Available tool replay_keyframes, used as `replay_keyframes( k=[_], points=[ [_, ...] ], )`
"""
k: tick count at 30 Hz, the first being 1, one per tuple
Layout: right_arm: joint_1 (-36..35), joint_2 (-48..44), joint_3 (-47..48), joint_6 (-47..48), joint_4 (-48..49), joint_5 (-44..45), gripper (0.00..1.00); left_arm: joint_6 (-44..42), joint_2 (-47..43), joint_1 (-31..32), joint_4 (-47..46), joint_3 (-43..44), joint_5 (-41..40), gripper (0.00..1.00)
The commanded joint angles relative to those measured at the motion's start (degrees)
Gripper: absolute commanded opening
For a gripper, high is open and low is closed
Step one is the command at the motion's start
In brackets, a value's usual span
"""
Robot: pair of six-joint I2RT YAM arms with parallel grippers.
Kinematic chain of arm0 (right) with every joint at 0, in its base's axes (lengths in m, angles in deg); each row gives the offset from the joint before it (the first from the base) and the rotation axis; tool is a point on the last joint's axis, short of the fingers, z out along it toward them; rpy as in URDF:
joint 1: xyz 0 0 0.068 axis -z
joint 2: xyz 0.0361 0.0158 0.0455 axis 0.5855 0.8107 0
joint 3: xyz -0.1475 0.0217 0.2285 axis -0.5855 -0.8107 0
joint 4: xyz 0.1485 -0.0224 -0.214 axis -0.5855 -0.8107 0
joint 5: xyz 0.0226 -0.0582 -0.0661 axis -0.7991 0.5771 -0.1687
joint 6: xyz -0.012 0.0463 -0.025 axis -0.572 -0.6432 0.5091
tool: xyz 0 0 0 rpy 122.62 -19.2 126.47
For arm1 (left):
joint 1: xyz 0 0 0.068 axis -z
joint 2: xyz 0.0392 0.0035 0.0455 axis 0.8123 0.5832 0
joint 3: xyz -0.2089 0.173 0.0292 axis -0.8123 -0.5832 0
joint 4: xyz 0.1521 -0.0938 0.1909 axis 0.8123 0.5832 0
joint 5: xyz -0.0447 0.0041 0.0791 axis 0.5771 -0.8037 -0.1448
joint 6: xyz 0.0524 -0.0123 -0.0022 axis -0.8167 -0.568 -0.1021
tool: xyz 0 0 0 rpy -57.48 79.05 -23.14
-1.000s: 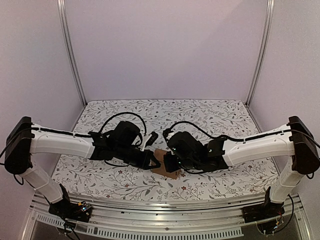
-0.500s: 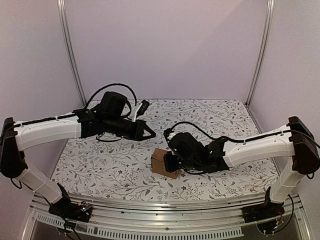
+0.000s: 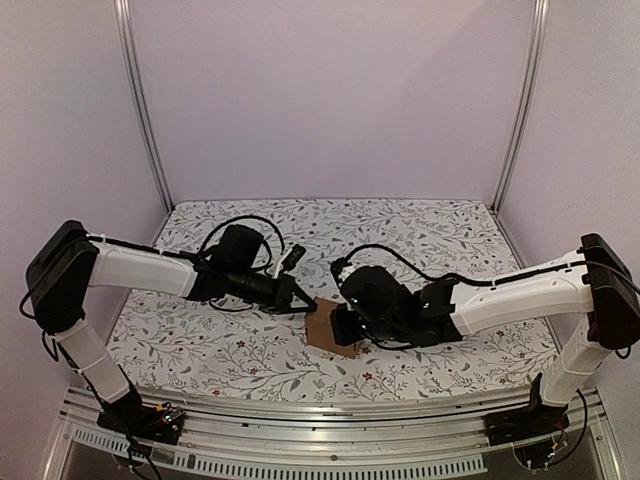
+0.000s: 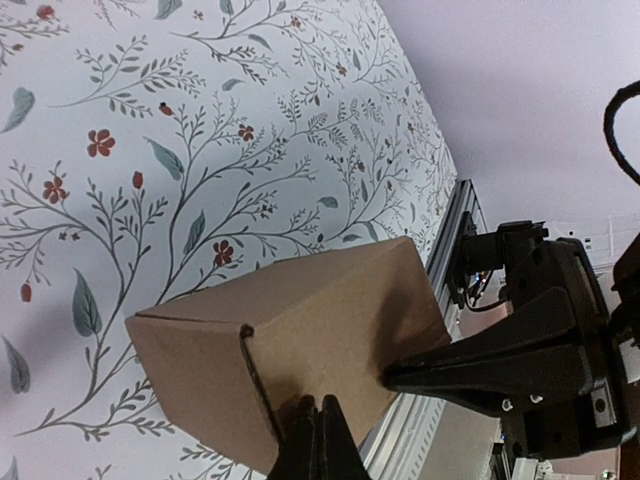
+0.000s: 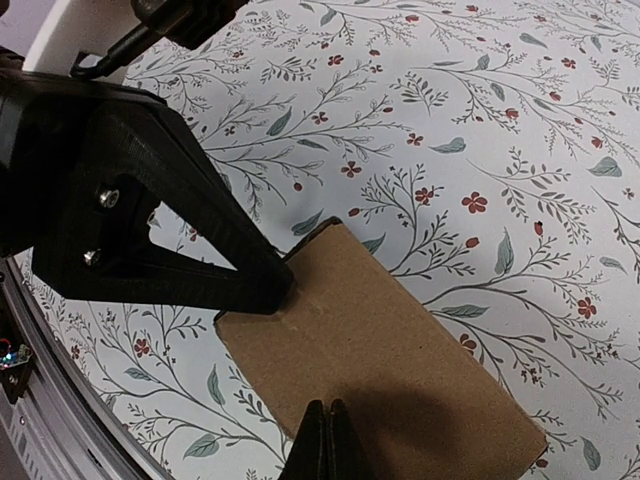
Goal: Fold the paper box
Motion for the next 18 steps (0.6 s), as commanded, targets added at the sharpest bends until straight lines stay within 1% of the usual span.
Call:
replay_keyframes(
  k=[1, 6, 11, 15, 18],
  points=[
    [0.3, 1.5, -2.8, -0.4, -9.0, -1.2, 0.00, 4.2, 5.7, -0.1, -5.9, -8.0, 1.1, 0.00],
    [0.4, 0.3, -2.4, -0.6, -9.0, -1.0, 0.00, 4.2, 5.6, -0.1, -6.9, -11.4, 0.5, 0.00],
    [1.5, -3.6, -2.0, -0.2, -9.5, -1.7, 0.00, 3.3, 4.2, -0.1, -5.0, -11.0, -0.4, 0.00],
    [2.1, -9.0, -2.7, 0.3, -10.0, -1.4, 0.00, 3.1, 4.4, -0.1, -4.8, -10.4, -0.4, 0.00],
    [2.5, -11.6, -2.3, 0.8, -12.0, -0.6, 0.00, 3.1, 4.4, -0.1, -4.8, -10.1, -0.3, 0.00]
  ],
)
